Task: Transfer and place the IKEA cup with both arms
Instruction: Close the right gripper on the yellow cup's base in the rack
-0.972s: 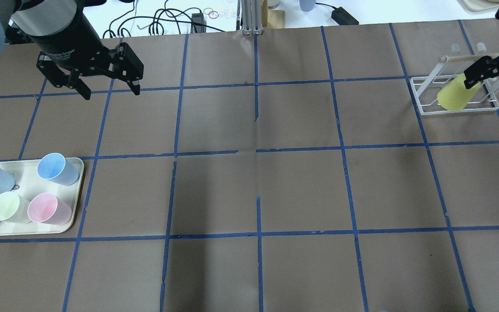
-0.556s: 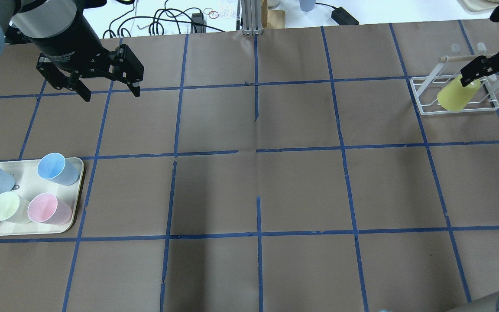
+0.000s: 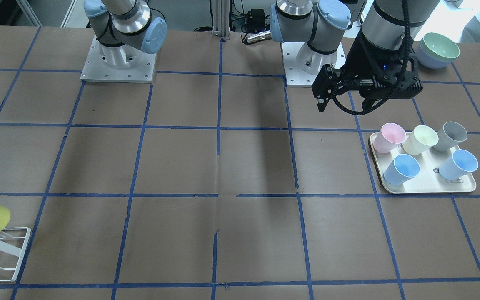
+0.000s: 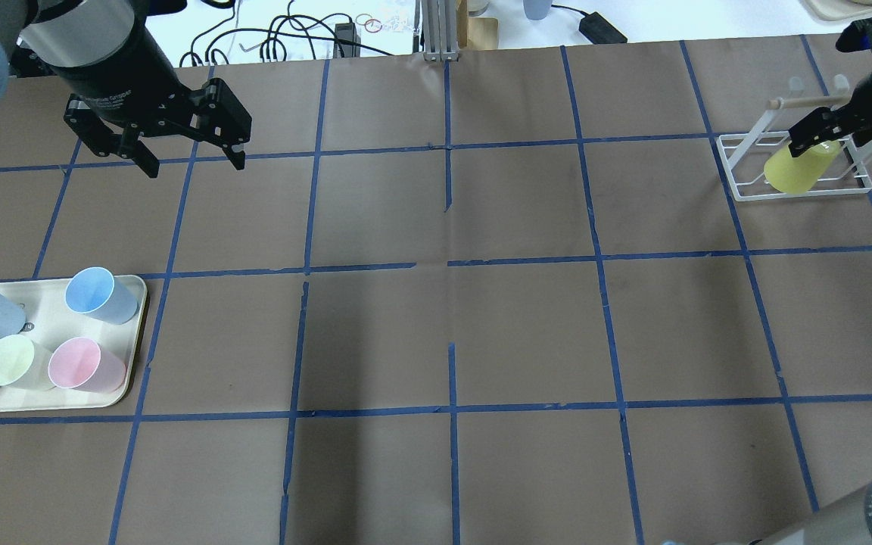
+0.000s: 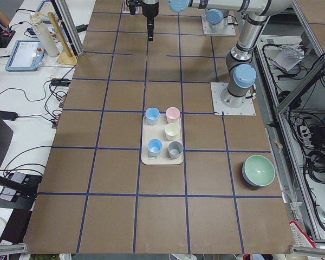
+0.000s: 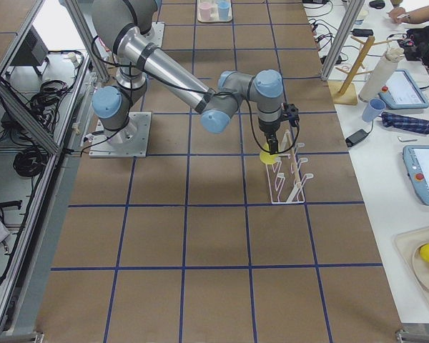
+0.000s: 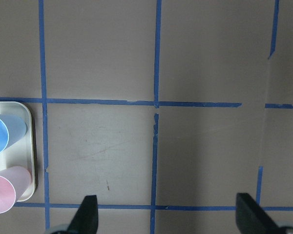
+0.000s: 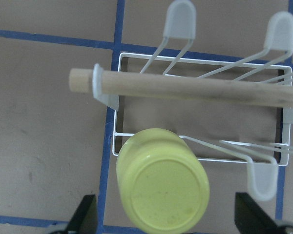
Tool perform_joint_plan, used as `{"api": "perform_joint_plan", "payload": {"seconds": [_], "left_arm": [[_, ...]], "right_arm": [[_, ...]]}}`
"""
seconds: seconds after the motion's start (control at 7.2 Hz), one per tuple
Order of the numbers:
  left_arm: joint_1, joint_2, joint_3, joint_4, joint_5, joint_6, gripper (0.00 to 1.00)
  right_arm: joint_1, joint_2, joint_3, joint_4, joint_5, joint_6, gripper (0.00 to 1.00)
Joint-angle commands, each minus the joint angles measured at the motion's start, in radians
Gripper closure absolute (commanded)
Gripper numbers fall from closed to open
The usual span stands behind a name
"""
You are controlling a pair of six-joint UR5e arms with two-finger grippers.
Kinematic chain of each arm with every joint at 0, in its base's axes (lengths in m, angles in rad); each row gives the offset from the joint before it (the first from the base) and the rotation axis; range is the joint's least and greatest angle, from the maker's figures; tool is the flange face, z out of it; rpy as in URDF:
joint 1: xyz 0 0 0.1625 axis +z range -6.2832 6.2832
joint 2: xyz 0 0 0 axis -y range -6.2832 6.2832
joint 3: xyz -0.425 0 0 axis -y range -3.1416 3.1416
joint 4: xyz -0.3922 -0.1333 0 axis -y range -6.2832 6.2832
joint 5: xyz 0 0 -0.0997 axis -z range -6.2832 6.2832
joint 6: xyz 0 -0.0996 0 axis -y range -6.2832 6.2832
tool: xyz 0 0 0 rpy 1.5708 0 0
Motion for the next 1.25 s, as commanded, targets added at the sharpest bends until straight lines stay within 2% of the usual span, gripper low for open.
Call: {"api": "perform_joint_plan", "payload": {"seconds": [0.0,0.97,1.11], "left_arm": [[0.000,0.001,0.000,0.000,0.000,0.000,0.00],[0.000,-0.005,0.011,-0.002,-0.002,0.000,0.00],[0.000,-0.005,0.011,-0.002,-0.002,0.000,0.00]], "right_arm": [[0.006,0.030,0.000,-0.035,0.002,-0.006,0.00],[0.018,0.041,0.001,-0.031,-0.002,-0.006,0.00],[0.018,0.041,0.001,-0.029,-0.002,-0.006,0.04]]}}
